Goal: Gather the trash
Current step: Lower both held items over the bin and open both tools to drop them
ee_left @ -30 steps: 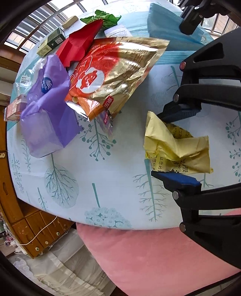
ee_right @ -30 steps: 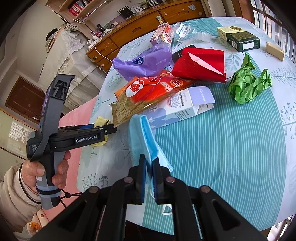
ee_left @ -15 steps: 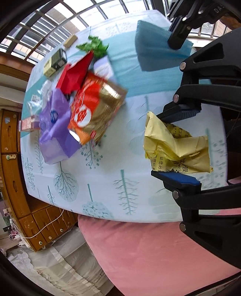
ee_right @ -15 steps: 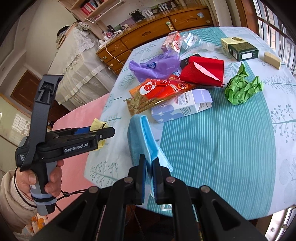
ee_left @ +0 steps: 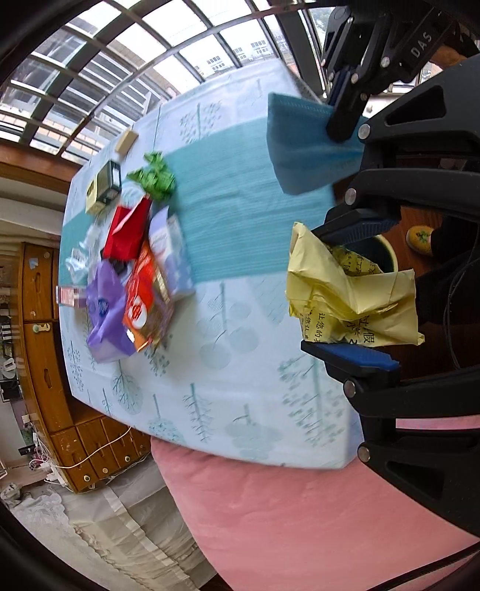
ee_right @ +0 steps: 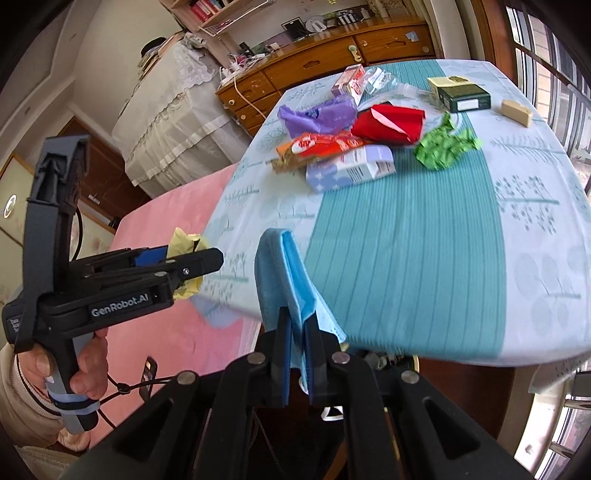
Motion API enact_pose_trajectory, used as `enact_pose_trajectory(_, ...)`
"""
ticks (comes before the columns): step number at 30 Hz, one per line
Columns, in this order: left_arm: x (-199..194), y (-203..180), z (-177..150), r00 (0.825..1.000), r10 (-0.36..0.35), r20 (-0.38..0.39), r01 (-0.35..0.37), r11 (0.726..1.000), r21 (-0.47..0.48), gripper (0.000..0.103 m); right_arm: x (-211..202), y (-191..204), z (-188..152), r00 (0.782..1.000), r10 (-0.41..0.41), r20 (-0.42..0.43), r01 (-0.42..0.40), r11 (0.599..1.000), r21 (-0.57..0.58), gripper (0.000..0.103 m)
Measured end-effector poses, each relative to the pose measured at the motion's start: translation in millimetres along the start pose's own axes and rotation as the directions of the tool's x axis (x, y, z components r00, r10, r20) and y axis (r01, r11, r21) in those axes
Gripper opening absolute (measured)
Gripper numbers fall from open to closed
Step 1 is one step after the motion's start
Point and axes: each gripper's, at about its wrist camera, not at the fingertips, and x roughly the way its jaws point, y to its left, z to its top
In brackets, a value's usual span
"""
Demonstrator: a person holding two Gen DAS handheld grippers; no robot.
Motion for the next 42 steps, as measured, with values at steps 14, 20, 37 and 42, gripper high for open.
enact_pose_trajectory(14,49,-54,-97,0.989,-0.035,-0.144,0.031,0.999,-0.029,0.047,27,-41,-79,0.990,-0.013,-0.141,0.015,1.000,0.015,0.006)
enact_pose_trajectory(20,101,-58,-124,0.977,-0.031,-0.212,0.022,0.999,-0.046,0.047,67,-70,-108,0.978,-0.034,-0.207,0.050,0.996,0.074,0.007)
enact_pose_trajectory(37,276,-36,-179,0.981,-0.041,-0.191,0.022,0.995,-0.101,0.053,238,-155,-176,0.951,-0.120,-0.286,0.168,0.975,0.148,0.008)
enact_pose_trajectory(42,309,-25,-187,0.983,-0.014,-0.186,-0.003,0.996,-0.090,0.070,272,-177,-185,0.954,-0.112,-0.279,0.173,0.964,0.203,0.017)
